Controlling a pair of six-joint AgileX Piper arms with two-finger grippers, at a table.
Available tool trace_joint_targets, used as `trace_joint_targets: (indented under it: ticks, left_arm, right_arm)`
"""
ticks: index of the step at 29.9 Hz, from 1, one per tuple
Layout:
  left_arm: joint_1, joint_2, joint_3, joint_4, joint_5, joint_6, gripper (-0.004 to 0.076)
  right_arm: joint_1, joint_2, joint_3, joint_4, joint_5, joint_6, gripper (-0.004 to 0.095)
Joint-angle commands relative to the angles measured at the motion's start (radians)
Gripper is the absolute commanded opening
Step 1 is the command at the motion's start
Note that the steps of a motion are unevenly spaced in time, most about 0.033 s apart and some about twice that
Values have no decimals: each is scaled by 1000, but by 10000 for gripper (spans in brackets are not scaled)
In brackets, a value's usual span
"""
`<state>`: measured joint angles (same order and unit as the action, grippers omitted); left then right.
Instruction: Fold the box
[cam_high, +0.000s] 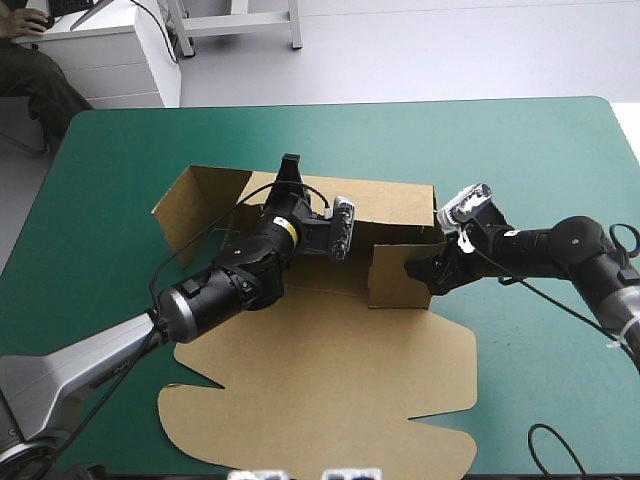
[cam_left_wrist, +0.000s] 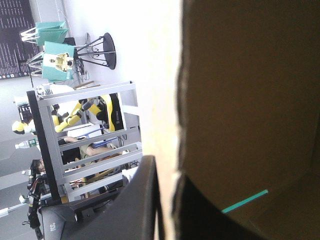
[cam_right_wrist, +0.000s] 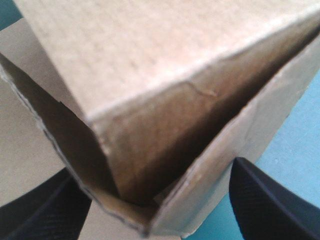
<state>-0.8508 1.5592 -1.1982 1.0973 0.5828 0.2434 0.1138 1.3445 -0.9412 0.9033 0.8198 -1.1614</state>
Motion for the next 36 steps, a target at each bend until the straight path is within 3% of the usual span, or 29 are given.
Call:
trace_joint_targets:
  ticks: [1,5,8,10,13,16,18,36]
  left_arm:
    - [-4,-19,-13,-96,-21,-1,-7]
    - [-4,-19,-13,-203,3,96,-7]
    - [-4,-19,-13,-228,25,118,-7]
    - [-4,-19,-13,-228,32,118,-7]
    - [-4,-19,-13,-228,41,118,-7]
    - [-4,-19,-13,-228,37,118,-7]
    - [-4,-19,-13,-228,39,118,-7]
    - [-4,-19,-13,-219,58,133,-8]
  right_arm:
    - [64,-31,-22,16,-59,28,666]
    - [179,-31,-22,-87,-203,123,623]
    - [245,-31,-22,-254,-283,294,562]
    - [270,-31,-22,-354,-289,413,476]
    - [285,-31,-22,-466,-264,529,269]
    - [285,-31,-22,-472,-247,537,63]
    - [285,-32,-24,-458,-237,537,-20]
    - [285,-36,-24,-451,-134,509,-18]
